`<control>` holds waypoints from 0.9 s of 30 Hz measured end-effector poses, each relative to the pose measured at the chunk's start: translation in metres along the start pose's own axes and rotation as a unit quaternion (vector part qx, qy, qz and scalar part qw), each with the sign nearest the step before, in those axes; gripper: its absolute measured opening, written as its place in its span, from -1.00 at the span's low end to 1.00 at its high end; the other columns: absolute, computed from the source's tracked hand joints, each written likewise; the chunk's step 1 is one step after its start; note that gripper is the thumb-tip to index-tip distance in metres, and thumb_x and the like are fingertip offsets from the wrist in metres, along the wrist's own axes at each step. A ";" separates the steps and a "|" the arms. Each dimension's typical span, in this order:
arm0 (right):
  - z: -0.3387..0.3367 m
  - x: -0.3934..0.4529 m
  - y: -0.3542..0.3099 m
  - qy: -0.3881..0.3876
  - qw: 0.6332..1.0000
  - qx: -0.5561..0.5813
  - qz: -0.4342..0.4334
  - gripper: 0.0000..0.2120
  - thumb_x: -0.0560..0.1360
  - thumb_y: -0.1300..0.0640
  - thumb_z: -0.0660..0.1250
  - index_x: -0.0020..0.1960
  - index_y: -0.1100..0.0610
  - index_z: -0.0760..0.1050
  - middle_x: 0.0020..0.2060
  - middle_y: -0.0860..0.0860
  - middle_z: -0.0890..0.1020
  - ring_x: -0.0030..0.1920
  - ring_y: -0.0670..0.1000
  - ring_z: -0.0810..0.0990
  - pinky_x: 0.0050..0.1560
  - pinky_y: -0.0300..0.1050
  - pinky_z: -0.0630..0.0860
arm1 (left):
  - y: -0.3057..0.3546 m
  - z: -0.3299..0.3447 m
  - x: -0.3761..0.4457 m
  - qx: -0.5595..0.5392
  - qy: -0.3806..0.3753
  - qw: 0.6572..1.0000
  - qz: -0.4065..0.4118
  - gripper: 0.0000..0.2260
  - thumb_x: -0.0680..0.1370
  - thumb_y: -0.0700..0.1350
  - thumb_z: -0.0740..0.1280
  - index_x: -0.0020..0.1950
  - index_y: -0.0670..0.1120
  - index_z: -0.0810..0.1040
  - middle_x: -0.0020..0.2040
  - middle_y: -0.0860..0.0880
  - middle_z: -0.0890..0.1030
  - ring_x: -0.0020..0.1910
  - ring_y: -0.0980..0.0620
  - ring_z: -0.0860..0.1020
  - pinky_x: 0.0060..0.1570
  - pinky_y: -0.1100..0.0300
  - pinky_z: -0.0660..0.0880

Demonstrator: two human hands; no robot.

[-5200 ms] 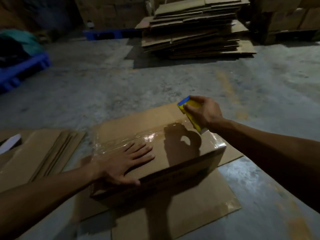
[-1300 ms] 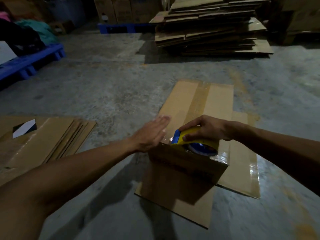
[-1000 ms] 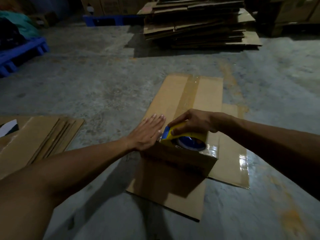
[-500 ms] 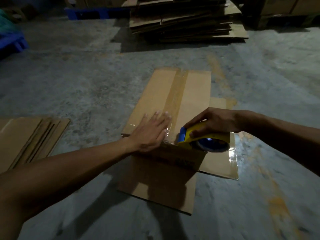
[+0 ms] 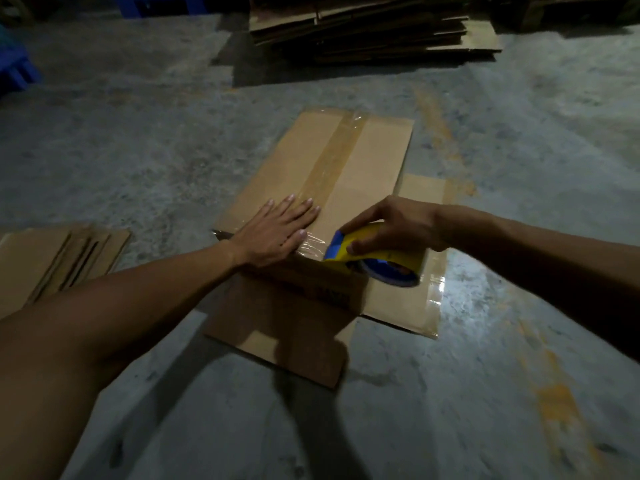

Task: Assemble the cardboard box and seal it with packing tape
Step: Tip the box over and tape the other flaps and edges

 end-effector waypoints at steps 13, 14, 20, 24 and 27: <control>0.001 -0.033 0.058 -0.015 0.999 0.002 0.045 -0.71 0.44 -0.11 0.40 0.16 -0.21 0.53 0.14 -0.04 0.54 0.08 0.03 0.54 0.07 -0.04 0.57 | 0.030 -0.019 0.007 0.001 0.000 1.000 -0.004 -0.37 0.53 0.20 -0.26 0.59 0.06 -0.12 0.61 -0.02 -0.11 0.57 -0.14 -0.15 0.47 -0.23 -0.16; 0.003 -0.031 0.057 -0.012 0.999 0.004 0.043 -0.70 0.44 -0.12 0.41 0.17 -0.20 0.54 0.13 -0.04 0.55 0.07 0.02 0.54 0.06 -0.05 0.57 | 0.047 -0.024 0.010 -0.012 0.009 1.000 0.026 -0.38 0.54 0.19 -0.23 0.59 0.05 -0.10 0.61 -0.01 -0.11 0.57 -0.10 -0.17 0.47 -0.19 -0.19; 0.005 -0.023 0.048 0.004 0.996 -0.061 0.070 -0.65 0.45 -0.08 0.41 0.22 -0.12 0.54 0.01 -0.09 0.56 -0.03 -0.04 0.55 -0.05 -0.13 0.51 | 0.115 -0.011 0.040 -0.066 -0.008 0.997 0.039 -0.48 0.66 0.05 -0.13 0.60 -0.06 -0.14 0.62 -0.01 -0.12 0.58 -0.03 -0.18 0.52 -0.17 -0.15; 0.053 -0.017 0.087 -0.090 0.958 -0.205 0.179 -0.62 0.44 -0.05 0.40 0.23 0.00 0.54 0.05 -0.02 0.65 -0.02 -0.03 0.64 -0.04 -0.14 0.56 | 0.114 -0.001 0.037 -0.020 0.017 0.999 0.043 -0.44 0.63 0.10 -0.15 0.60 -0.06 -0.14 0.62 -0.01 -0.12 0.58 -0.01 -0.15 0.52 -0.14 -0.13; 0.043 -0.014 0.087 -0.086 0.962 -0.182 0.187 -0.58 0.45 -0.02 0.40 0.28 0.03 0.52 0.12 0.00 0.61 0.06 0.00 0.59 0.05 -0.13 0.50 | 0.115 0.003 0.038 0.005 0.026 0.999 0.046 -0.37 0.60 0.17 -0.08 0.60 -0.06 -0.12 0.62 -0.04 -0.10 0.59 -0.04 -0.12 0.51 -0.16 -0.13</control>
Point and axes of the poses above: each hand's wrist, its own x-axis towards the middle knuckle, its own z-axis out of the palm, y = z × x, the point moved 1 cm from there along x, towards the middle knuckle
